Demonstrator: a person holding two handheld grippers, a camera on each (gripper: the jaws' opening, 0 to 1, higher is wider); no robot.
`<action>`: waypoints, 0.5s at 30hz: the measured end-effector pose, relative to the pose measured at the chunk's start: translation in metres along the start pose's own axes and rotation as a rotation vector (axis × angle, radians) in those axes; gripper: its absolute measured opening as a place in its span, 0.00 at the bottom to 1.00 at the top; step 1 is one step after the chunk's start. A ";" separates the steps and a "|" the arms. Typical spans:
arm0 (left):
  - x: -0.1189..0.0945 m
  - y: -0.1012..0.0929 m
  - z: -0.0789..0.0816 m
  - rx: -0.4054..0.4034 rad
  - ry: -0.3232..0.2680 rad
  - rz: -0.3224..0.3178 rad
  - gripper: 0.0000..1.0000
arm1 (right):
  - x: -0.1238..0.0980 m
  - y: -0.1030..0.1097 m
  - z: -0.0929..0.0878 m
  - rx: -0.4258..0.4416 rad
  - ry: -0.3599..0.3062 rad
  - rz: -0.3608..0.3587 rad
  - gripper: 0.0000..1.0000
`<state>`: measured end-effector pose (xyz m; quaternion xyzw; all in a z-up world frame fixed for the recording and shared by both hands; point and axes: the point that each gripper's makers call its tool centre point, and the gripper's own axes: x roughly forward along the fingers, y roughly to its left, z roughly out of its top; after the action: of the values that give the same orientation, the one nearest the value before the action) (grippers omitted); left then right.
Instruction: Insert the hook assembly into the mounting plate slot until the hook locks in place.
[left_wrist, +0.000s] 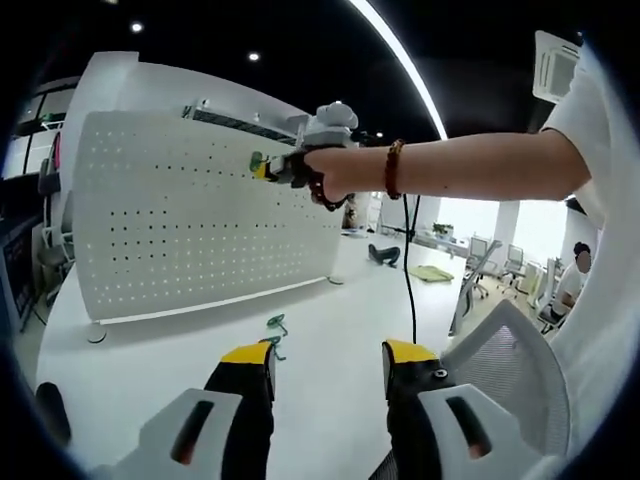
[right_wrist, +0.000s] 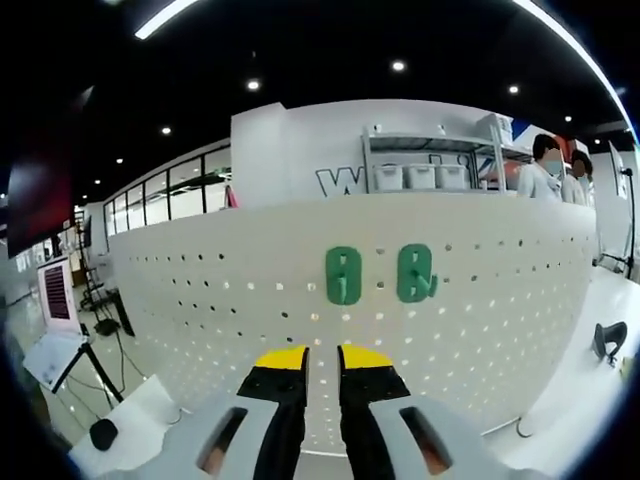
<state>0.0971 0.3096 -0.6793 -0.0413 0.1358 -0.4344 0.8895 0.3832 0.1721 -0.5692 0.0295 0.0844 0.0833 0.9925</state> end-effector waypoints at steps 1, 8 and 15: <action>0.001 -0.001 -0.001 0.001 0.005 -0.002 0.44 | -0.001 -0.001 -0.001 0.000 0.002 -0.001 0.10; 0.004 -0.009 -0.003 0.008 0.020 -0.004 0.45 | -0.013 -0.002 -0.011 -0.001 0.007 0.023 0.10; 0.010 -0.016 -0.003 0.012 0.022 0.006 0.44 | -0.028 0.004 -0.023 -0.022 0.015 0.086 0.10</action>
<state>0.0899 0.2923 -0.6807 -0.0306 0.1431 -0.4330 0.8894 0.3516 0.1728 -0.5867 0.0218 0.0897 0.1271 0.9876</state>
